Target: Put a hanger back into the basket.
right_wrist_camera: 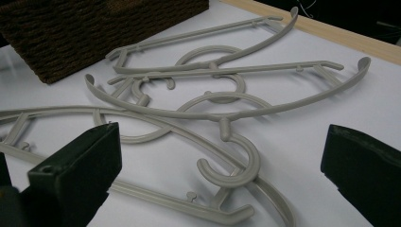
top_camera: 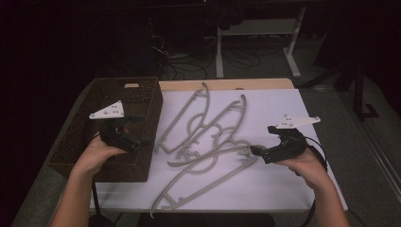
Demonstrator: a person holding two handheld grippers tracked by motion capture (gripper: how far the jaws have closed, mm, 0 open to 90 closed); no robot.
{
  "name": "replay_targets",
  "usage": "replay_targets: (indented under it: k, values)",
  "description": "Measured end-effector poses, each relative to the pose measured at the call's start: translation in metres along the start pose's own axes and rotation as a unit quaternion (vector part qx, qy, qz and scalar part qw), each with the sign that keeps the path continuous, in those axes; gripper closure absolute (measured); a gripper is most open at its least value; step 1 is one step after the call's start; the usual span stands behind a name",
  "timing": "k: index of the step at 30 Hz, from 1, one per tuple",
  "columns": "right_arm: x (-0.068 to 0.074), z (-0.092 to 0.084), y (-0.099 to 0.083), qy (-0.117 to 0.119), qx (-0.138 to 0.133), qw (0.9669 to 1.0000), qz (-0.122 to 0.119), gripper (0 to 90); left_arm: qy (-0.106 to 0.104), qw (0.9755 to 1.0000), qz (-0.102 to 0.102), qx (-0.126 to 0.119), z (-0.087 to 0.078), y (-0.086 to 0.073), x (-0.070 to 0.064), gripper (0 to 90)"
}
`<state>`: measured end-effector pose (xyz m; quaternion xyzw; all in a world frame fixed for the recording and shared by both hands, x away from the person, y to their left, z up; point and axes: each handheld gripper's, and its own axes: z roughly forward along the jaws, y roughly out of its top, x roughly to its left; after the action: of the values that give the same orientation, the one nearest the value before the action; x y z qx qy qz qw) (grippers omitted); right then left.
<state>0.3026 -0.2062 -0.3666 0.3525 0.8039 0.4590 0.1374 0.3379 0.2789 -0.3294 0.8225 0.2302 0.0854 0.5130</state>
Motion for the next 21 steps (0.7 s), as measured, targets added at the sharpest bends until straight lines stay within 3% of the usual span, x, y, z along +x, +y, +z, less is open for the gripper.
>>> replay_targets:
  k: [5, 11, 14, 21]
  values:
    - [0.001, 0.0, -0.002, -0.01, 0.001, 1.0, 0.0, 0.0, 0.004, 1.0, -0.005, -0.002, 0.003, 0.002, -0.002, 0.0]
    - [0.003, 0.004, -0.014, -0.001, 0.01, 0.9999, -0.003, 0.0, 0.0, 0.9999, -0.012, -0.011, 0.01, 0.008, -0.006, 0.0]
    - [0.0, 0.009, -0.024, -0.001, 0.017, 0.9998, 0.005, 0.0, -0.003, 0.9999, -0.013, -0.009, 0.015, 0.011, -0.007, 0.0]
    - [-0.004, 0.012, -0.029, -0.007, 0.017, 0.9998, 0.009, 0.0, -0.005, 0.9999, -0.015, -0.006, 0.03, 0.017, -0.012, 0.0]
